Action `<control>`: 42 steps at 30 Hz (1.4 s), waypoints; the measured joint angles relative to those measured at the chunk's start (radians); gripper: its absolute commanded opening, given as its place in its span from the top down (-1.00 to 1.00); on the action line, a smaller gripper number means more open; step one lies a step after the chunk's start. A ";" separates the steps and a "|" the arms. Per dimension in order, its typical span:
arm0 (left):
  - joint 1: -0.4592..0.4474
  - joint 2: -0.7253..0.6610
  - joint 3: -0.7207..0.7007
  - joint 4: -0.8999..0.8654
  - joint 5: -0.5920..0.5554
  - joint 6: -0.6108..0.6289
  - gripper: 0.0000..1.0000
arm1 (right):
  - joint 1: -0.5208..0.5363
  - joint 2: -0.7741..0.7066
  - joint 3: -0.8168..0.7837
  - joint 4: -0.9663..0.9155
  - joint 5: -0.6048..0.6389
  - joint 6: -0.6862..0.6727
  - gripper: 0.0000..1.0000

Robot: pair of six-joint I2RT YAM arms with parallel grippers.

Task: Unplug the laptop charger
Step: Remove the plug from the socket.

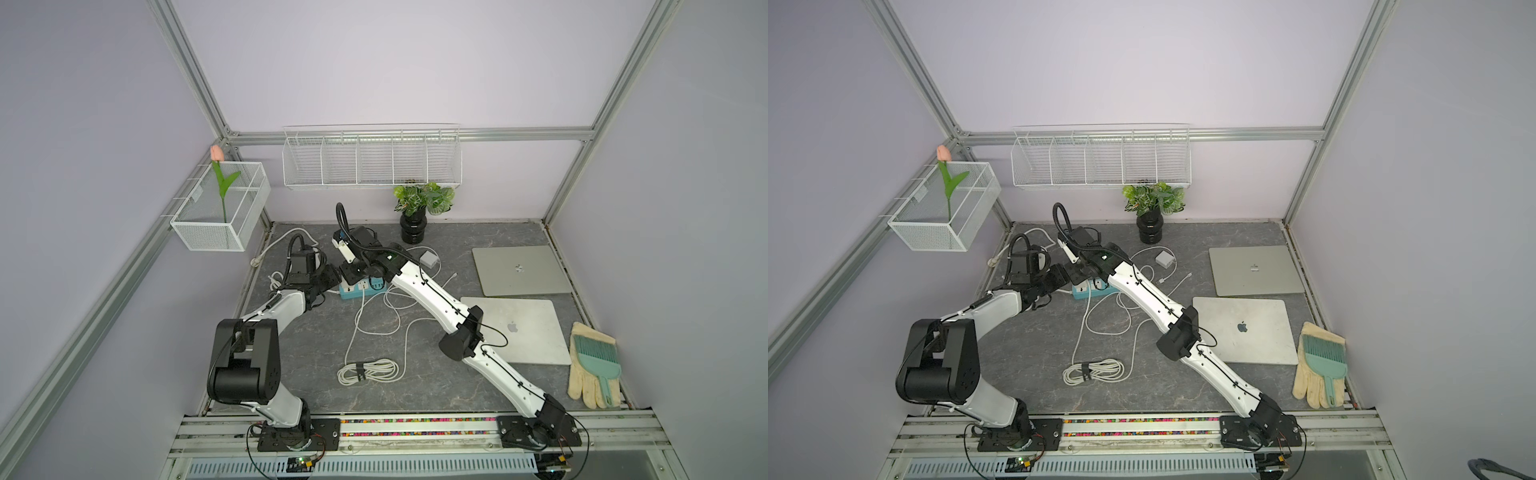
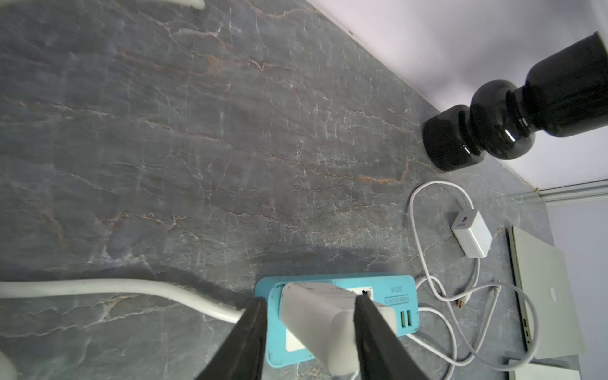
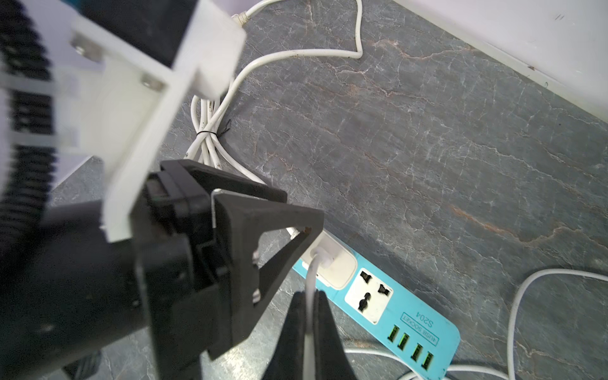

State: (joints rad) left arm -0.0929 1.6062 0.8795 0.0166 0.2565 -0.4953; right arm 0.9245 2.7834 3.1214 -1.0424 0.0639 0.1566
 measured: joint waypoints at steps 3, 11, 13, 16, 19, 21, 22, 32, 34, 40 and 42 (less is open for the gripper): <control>0.000 0.013 -0.010 0.043 0.018 -0.005 0.10 | -0.002 0.000 0.000 0.000 0.005 0.000 0.87; 0.000 0.024 -0.026 0.095 0.037 -0.007 0.24 | -0.002 0.000 0.000 0.000 0.012 0.000 0.87; 0.000 0.024 -0.031 0.103 0.037 -0.008 0.26 | -0.002 0.000 0.000 0.000 0.014 0.000 0.87; 0.000 0.024 -0.043 0.125 0.039 -0.008 0.25 | -0.002 0.000 0.000 0.000 0.015 0.000 0.87; 0.000 0.024 -0.056 0.149 0.040 -0.008 0.26 | -0.002 0.000 0.000 0.000 0.015 0.000 0.87; 0.000 0.023 -0.066 0.165 0.040 -0.008 0.27 | -0.002 0.000 0.000 0.000 0.015 0.001 0.87; 0.000 0.023 -0.069 0.170 0.040 -0.008 0.27 | -0.002 0.000 0.000 0.000 0.016 0.001 0.87; 0.000 0.009 -0.108 0.222 0.043 -0.008 0.32 | -0.001 0.000 0.000 0.000 0.019 -0.002 0.87; 0.000 0.008 -0.111 0.226 0.044 -0.008 0.32 | 0.000 0.000 0.000 -0.003 0.019 -0.009 0.87; 0.000 0.007 -0.113 0.230 0.048 -0.008 0.33 | 0.007 -0.002 0.000 -0.024 0.040 -0.079 0.87; 0.000 0.007 -0.113 0.230 0.051 -0.008 0.32 | 0.008 -0.036 -0.070 -0.010 0.048 -0.103 0.87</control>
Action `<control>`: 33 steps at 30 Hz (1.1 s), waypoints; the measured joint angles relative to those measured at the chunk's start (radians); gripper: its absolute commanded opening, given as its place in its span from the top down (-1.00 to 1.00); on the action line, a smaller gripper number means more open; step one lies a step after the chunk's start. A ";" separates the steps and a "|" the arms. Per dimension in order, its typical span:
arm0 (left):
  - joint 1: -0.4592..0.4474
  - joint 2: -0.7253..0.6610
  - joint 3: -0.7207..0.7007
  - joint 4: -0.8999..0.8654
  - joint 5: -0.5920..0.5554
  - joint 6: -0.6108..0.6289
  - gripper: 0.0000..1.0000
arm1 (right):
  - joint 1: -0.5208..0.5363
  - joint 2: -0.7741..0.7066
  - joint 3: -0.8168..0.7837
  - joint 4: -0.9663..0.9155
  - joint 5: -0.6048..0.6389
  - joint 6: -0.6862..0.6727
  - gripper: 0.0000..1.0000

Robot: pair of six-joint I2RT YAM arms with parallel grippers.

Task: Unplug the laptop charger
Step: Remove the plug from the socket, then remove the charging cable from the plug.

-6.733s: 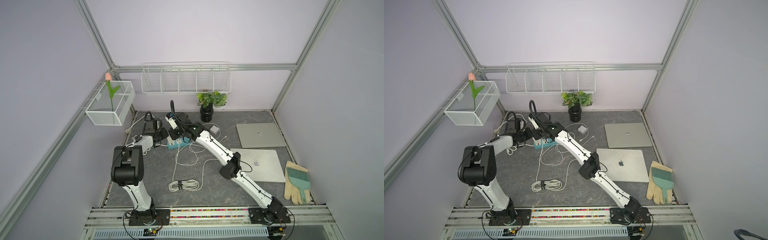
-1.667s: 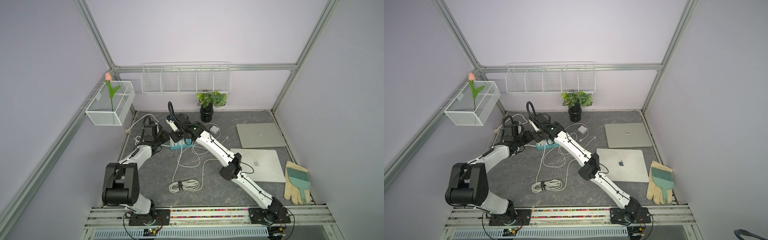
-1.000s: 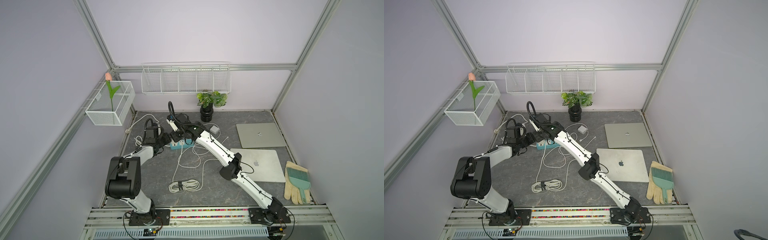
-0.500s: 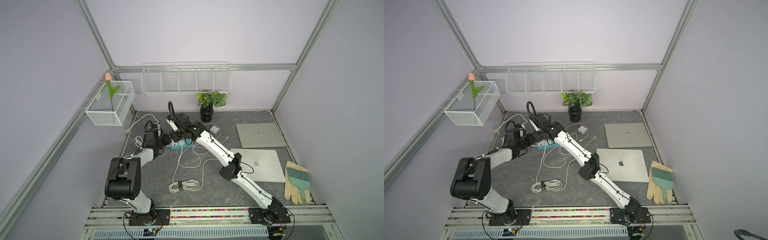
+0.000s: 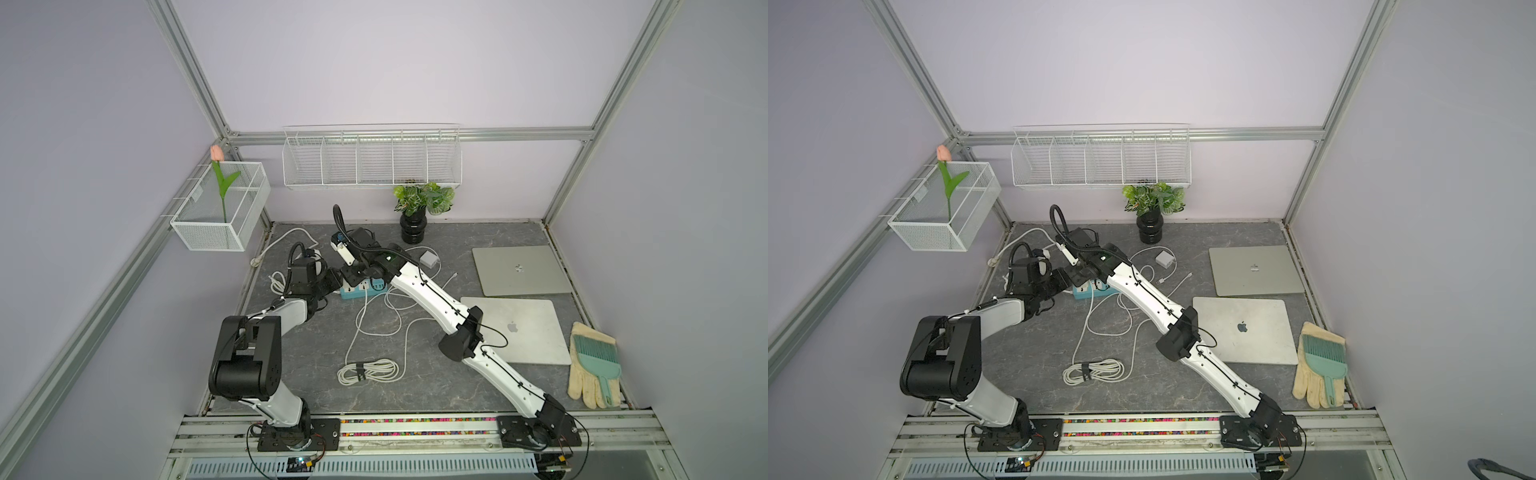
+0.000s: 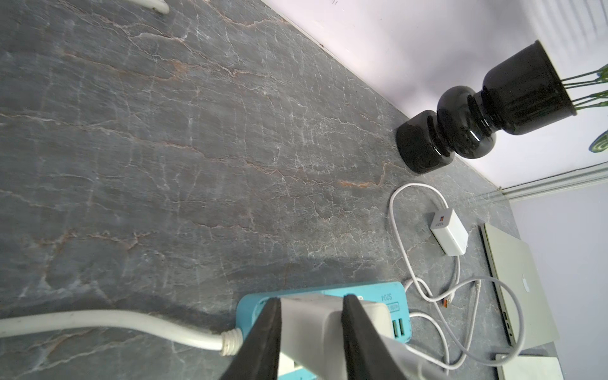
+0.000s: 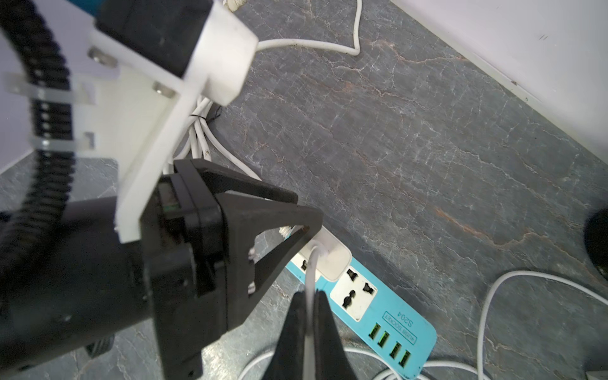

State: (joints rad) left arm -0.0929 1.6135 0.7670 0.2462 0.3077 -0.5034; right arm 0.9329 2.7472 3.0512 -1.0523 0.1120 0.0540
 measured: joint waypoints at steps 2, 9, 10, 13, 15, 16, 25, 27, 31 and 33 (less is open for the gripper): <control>0.000 0.000 0.000 0.000 0.006 0.000 0.32 | 0.004 -0.113 -0.212 0.062 0.012 -0.024 0.87; -0.011 0.006 -0.008 -0.048 0.034 0.011 0.32 | 0.011 -0.447 -0.784 0.252 0.067 -0.090 0.87; -0.009 0.017 -0.015 -0.068 0.029 0.012 0.32 | 0.011 -0.448 -0.770 0.245 0.071 -0.092 0.87; -0.005 0.043 -0.045 -0.132 0.023 0.012 0.32 | 0.012 -0.372 -0.595 0.177 0.070 -0.092 0.87; -0.006 0.043 -0.058 -0.162 0.023 0.015 0.32 | 0.013 -0.251 -0.365 0.109 0.065 -0.090 0.87; -0.006 0.041 -0.063 -0.165 0.023 0.016 0.31 | 0.013 -0.187 -0.246 0.076 0.063 -0.087 0.87; -0.003 -0.092 -0.116 -0.207 -0.034 0.026 0.29 | 0.026 -0.017 0.014 -0.100 0.076 -0.070 0.87; 0.001 -0.127 -0.123 -0.207 -0.046 0.027 0.27 | 0.026 -0.016 0.035 -0.125 0.083 -0.069 0.87; 0.006 -0.177 -0.132 -0.204 -0.057 0.027 0.26 | 0.026 -0.017 0.063 -0.162 0.082 -0.070 0.87; 0.007 -0.203 -0.144 -0.203 -0.068 0.027 0.23 | 0.026 -0.017 0.064 -0.179 0.082 -0.072 0.87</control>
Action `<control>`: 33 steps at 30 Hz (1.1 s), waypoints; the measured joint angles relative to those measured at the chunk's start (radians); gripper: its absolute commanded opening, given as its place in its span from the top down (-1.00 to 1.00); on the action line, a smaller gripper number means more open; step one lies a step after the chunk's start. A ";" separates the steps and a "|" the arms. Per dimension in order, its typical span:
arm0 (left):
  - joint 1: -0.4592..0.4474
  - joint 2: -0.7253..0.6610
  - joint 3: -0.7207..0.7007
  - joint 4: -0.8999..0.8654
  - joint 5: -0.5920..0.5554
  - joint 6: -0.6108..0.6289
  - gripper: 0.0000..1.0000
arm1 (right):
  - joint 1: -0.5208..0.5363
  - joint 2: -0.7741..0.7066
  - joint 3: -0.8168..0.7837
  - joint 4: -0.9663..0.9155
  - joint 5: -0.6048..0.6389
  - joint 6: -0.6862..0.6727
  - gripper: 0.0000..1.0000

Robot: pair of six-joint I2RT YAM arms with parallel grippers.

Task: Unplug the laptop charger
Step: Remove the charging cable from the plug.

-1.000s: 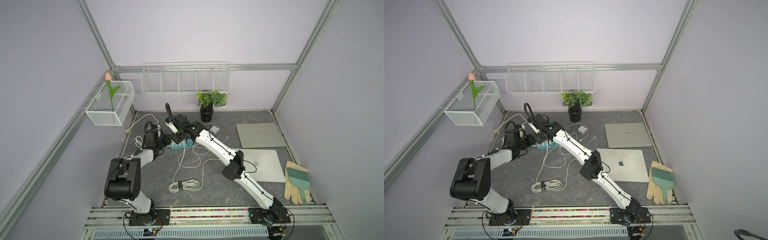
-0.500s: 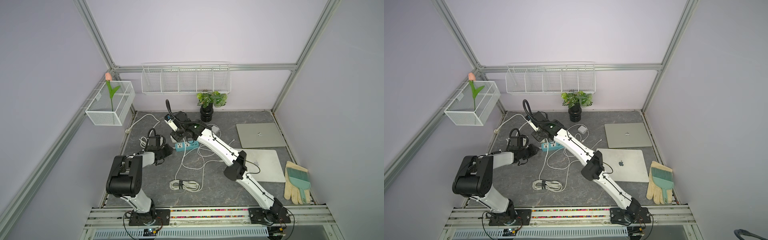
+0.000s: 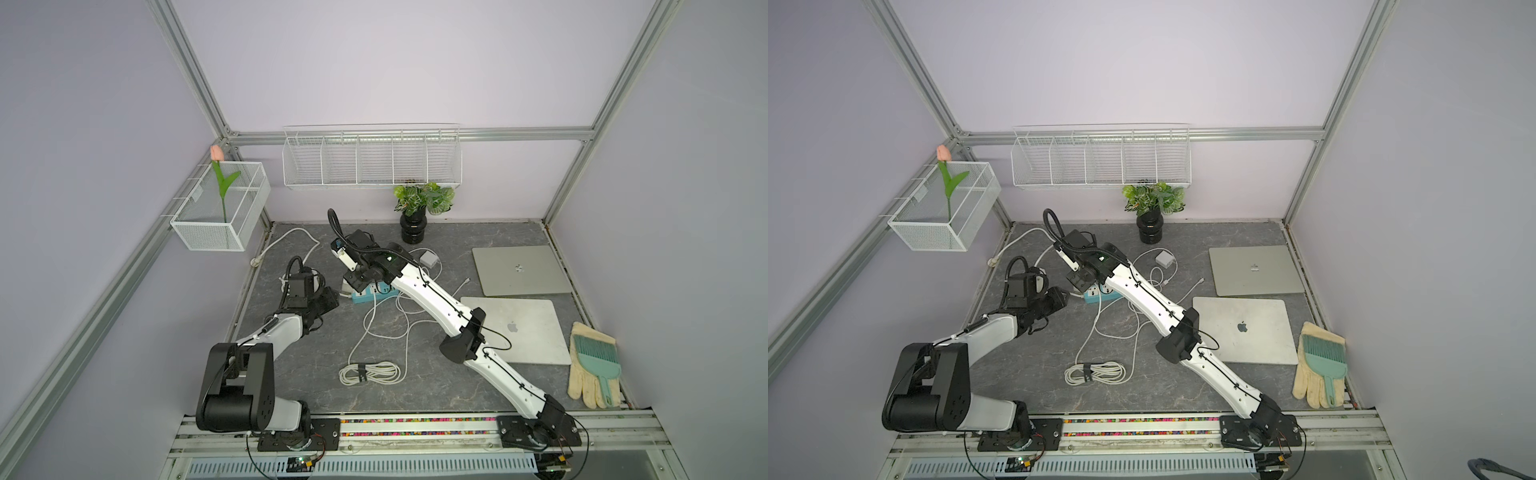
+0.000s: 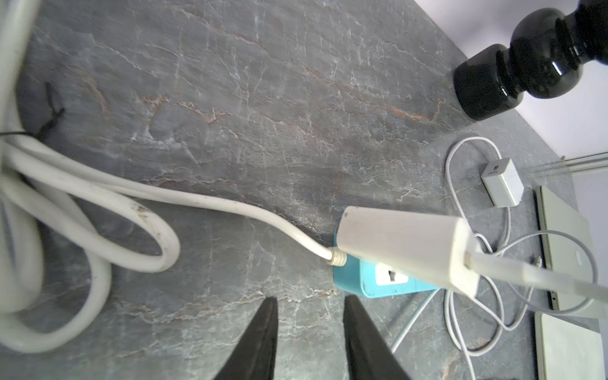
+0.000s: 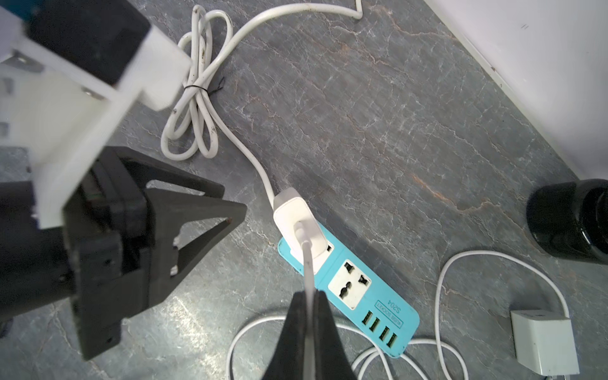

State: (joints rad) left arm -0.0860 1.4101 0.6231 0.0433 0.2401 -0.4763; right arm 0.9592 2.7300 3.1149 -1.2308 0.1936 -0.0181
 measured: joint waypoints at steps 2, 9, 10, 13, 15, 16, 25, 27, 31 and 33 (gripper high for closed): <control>0.002 -0.031 -0.014 0.003 -0.001 0.011 0.19 | 0.000 -0.003 0.000 -0.014 -0.005 -0.006 0.87; 0.003 -0.180 -0.055 0.041 0.007 0.028 0.10 | -0.002 -0.018 0.001 -0.074 -0.022 -0.053 0.87; 0.003 -0.191 -0.055 0.047 0.007 0.025 0.08 | -0.002 -0.021 0.001 -0.081 -0.022 -0.059 0.87; 0.003 -0.202 -0.055 0.066 0.010 0.021 0.05 | -0.003 -0.030 0.001 -0.093 -0.015 -0.071 0.87; 0.003 -0.198 -0.055 0.064 0.011 0.016 0.03 | -0.003 -0.035 0.001 -0.094 -0.008 -0.080 0.87; 0.003 -0.196 -0.053 0.063 0.011 0.015 0.03 | -0.004 -0.036 0.001 -0.094 -0.006 -0.083 0.87; 0.003 -0.149 -0.049 0.063 0.011 0.014 0.01 | -0.021 -0.044 0.001 -0.097 0.023 -0.110 0.87; 0.003 -0.142 -0.049 0.063 0.010 0.014 0.01 | -0.026 -0.046 0.001 -0.100 0.027 -0.123 0.87; 0.003 -0.133 -0.049 0.066 0.010 0.014 0.01 | -0.036 -0.047 0.001 -0.103 0.016 -0.154 0.87; 0.003 -0.122 -0.049 0.071 0.010 0.014 0.01 | -0.040 -0.047 0.001 -0.102 0.007 -0.170 0.87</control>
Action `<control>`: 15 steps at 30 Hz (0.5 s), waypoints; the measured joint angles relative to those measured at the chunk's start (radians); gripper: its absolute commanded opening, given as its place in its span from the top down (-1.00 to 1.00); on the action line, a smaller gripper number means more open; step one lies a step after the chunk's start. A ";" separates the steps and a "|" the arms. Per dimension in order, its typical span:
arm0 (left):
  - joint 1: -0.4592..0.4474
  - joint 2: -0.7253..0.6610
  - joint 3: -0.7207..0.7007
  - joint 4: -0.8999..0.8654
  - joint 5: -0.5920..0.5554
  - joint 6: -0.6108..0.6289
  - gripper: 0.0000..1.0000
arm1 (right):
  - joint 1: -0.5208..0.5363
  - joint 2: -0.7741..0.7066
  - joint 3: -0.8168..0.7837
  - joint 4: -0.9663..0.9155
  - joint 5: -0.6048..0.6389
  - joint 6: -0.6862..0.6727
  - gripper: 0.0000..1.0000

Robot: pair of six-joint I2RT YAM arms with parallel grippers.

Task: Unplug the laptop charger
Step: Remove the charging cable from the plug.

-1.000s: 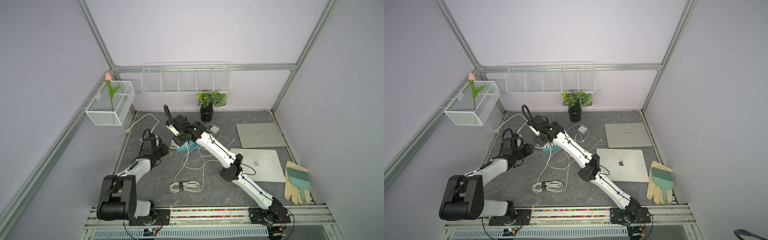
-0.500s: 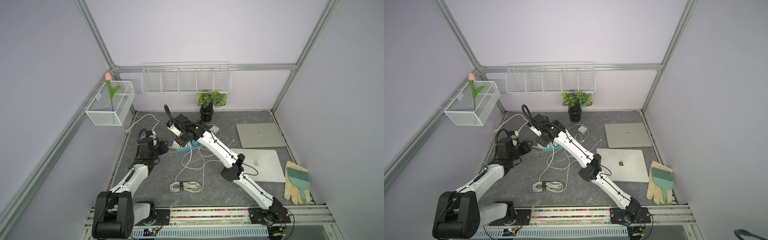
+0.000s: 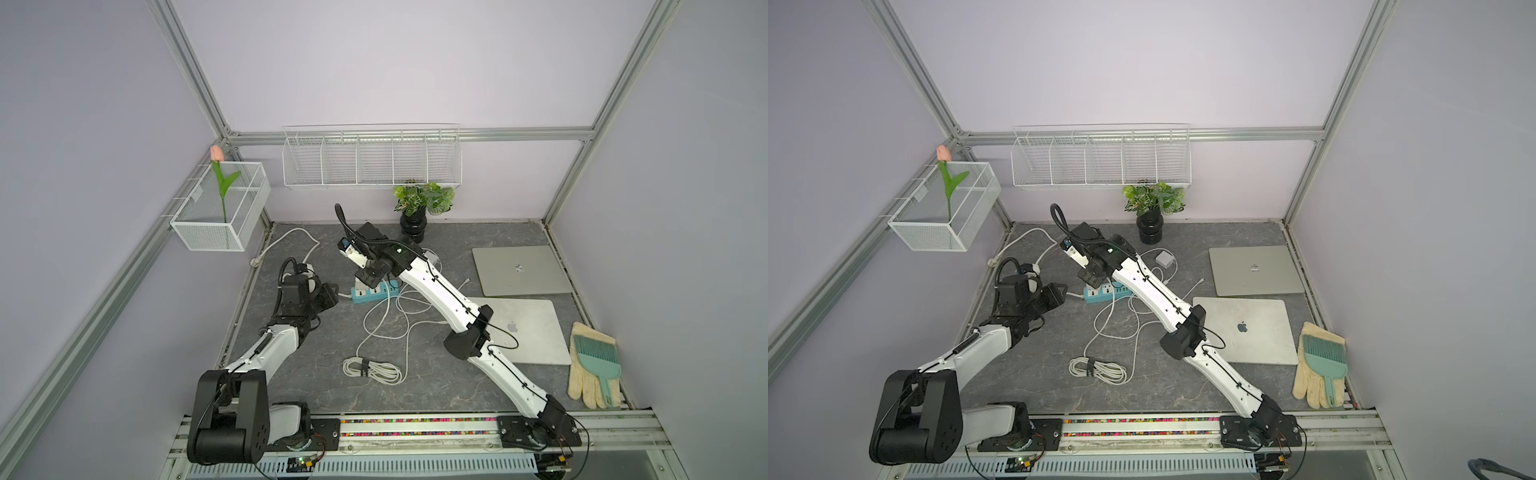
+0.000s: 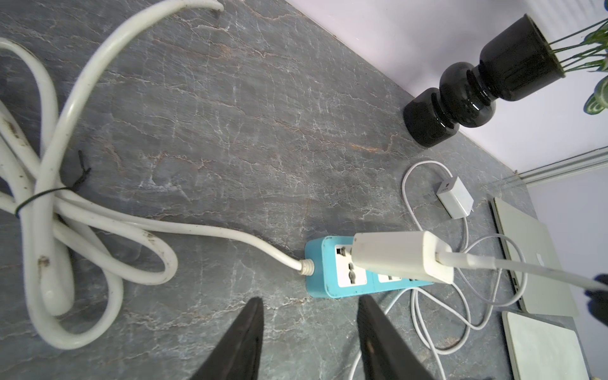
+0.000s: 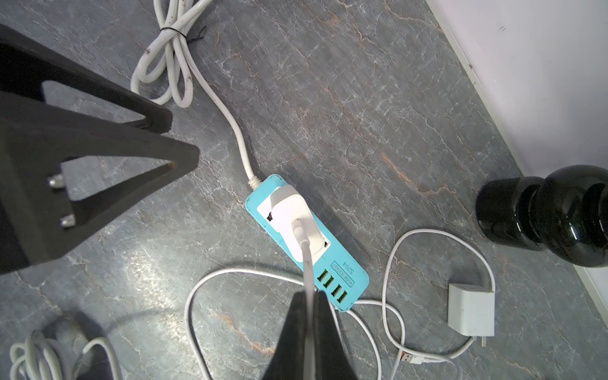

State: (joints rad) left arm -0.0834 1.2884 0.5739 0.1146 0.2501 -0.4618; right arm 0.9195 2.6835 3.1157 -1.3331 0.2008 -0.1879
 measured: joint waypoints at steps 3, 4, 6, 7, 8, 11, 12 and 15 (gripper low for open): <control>0.000 0.018 0.000 0.005 0.000 0.000 0.01 | -0.002 0.000 0.000 0.000 -0.015 -0.021 0.87; 0.000 0.024 0.000 0.008 0.000 0.000 0.01 | -0.002 0.000 0.000 0.000 -0.018 -0.026 0.87; 0.000 0.034 0.000 0.008 0.001 0.000 0.01 | -0.002 0.000 0.000 0.001 -0.024 -0.038 0.87; 0.000 0.038 0.000 0.008 0.001 0.000 0.01 | -0.002 0.000 0.000 0.002 -0.028 -0.043 0.87; 0.000 0.040 0.000 0.008 0.001 0.001 0.01 | -0.002 0.000 0.000 0.003 -0.034 -0.050 0.87; 0.000 0.042 0.002 0.008 0.001 0.001 0.01 | -0.005 0.000 0.000 0.003 -0.051 -0.068 0.87; 0.000 0.042 0.002 0.009 0.001 0.003 0.01 | -0.006 0.000 0.000 0.003 -0.062 -0.077 0.87; 0.000 0.043 0.002 0.016 0.001 0.003 0.01 | -0.010 0.002 0.000 0.003 -0.092 -0.105 0.87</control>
State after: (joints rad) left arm -0.0834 1.3319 0.5762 0.1303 0.2512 -0.4583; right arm 0.9092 2.6850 3.1157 -1.3304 0.1085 -0.2928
